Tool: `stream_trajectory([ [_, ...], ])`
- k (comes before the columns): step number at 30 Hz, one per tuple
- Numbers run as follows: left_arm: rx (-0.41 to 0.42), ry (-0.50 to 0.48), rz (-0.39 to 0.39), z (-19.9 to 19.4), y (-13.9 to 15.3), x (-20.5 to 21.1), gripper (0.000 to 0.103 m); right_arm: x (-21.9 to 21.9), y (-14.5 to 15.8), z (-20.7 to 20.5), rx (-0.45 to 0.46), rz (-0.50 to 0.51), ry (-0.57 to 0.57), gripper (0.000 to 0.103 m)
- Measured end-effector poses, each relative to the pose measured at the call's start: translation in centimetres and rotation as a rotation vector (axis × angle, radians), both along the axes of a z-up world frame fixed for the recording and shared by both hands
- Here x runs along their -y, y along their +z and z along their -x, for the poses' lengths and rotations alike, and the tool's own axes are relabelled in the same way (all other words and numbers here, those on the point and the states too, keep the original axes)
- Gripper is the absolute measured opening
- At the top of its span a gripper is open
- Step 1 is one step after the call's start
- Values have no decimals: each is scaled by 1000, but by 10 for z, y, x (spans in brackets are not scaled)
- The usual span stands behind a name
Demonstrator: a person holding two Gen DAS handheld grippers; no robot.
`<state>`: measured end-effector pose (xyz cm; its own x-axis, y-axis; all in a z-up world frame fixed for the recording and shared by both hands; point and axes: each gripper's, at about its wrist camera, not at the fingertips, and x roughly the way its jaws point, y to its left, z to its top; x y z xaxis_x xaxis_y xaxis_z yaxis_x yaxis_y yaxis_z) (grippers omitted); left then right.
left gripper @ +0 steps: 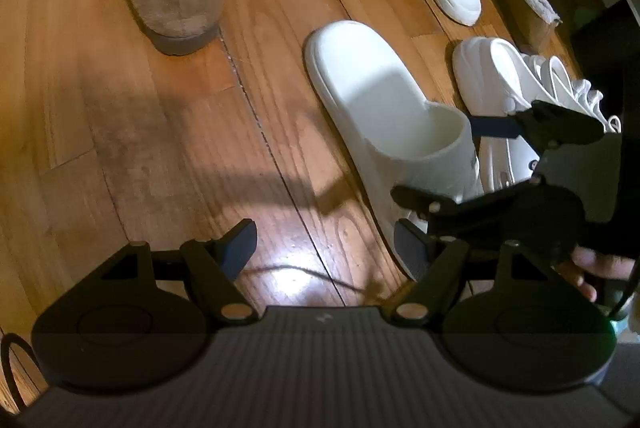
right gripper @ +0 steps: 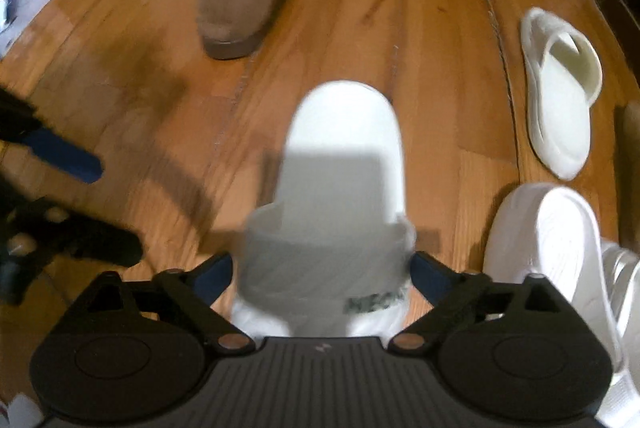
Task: Organize scattered shoes
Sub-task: 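Carry the slide beside the white crocs and lower it with the right tool, then open the right tool while the left tool moves toward the second NEON slide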
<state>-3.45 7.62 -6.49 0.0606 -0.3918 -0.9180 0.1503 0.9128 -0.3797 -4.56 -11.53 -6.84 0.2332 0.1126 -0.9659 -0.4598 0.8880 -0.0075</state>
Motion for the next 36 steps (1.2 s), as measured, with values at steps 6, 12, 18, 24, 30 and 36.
stream_trajectory([
  [6, 13, -26, 19, -4, 4, 11, 75, 23, 14, 3, -5, -31, -136, 86],
  [12, 11, -55, 21, -3, 3, 23, 75, 33, 13, 2, 18, 22, -194, 92],
  [18, 13, -56, 16, 0, 6, 24, 75, 35, 14, 2, 2, 16, -211, 91],
  [24, 13, -50, 8, 0, 9, 25, 75, 41, 20, 1, -27, -24, -213, 91],
  [30, 36, -52, 21, -12, 17, 29, 75, 70, 52, 10, -38, -144, -295, 91],
  [36, 241, -141, -27, -65, 66, 78, 80, 123, 95, -1, -140, -446, -432, 52],
])
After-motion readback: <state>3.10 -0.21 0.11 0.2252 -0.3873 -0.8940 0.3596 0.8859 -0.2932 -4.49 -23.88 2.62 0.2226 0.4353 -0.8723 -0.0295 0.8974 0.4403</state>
